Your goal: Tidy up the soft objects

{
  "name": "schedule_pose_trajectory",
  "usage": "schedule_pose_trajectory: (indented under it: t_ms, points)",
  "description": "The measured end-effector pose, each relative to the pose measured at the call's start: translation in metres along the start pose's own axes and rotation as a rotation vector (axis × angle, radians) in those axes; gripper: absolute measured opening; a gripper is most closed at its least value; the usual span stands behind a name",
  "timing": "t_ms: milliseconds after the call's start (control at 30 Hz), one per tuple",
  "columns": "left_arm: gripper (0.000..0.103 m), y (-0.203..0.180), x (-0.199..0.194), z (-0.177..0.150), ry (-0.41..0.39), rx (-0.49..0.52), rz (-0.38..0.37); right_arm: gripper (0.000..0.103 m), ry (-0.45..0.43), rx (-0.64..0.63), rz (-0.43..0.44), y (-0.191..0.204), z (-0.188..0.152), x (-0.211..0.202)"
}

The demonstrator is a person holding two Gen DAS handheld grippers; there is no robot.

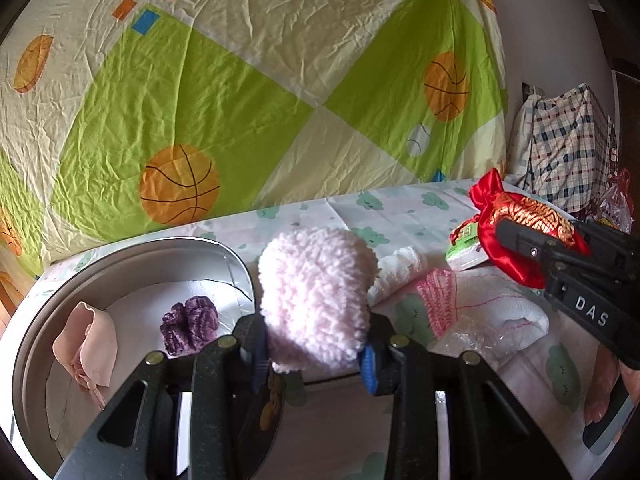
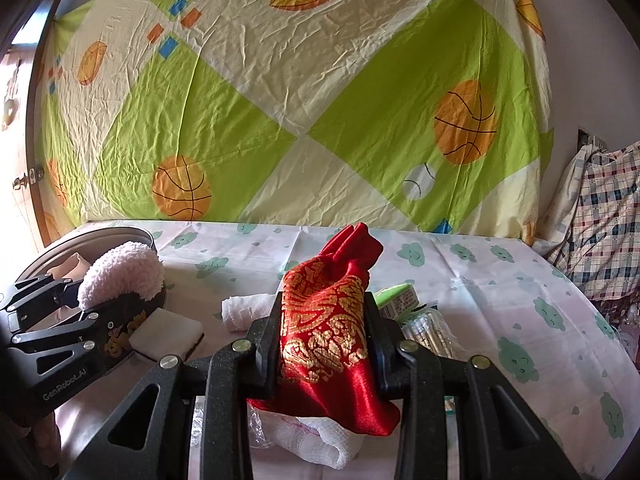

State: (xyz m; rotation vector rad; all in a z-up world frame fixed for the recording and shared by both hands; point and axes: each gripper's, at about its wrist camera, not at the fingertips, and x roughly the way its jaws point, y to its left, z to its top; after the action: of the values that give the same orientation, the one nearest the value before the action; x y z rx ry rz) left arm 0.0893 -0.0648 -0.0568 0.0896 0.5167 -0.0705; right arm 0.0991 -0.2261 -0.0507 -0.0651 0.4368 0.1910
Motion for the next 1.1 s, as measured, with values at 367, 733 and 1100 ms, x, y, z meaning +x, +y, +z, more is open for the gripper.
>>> schedule_pose_trajectory:
  t_ms: [367, 733, 1100]
  points:
    - [0.035, 0.01, -0.009, -0.003, -0.014, -0.05, 0.001, 0.036, -0.039, 0.026, -0.005, -0.001, -0.002, -0.011]
    - [0.035, 0.015, -0.017, -0.005, -0.025, -0.075, 0.004, 0.036, -0.061, 0.031, -0.003, 0.004, -0.003, -0.02]
    - [0.035, 0.019, -0.026, -0.009, -0.038, -0.089, 0.008, 0.037, -0.073, 0.034, 0.012, 0.011, -0.006, -0.029]
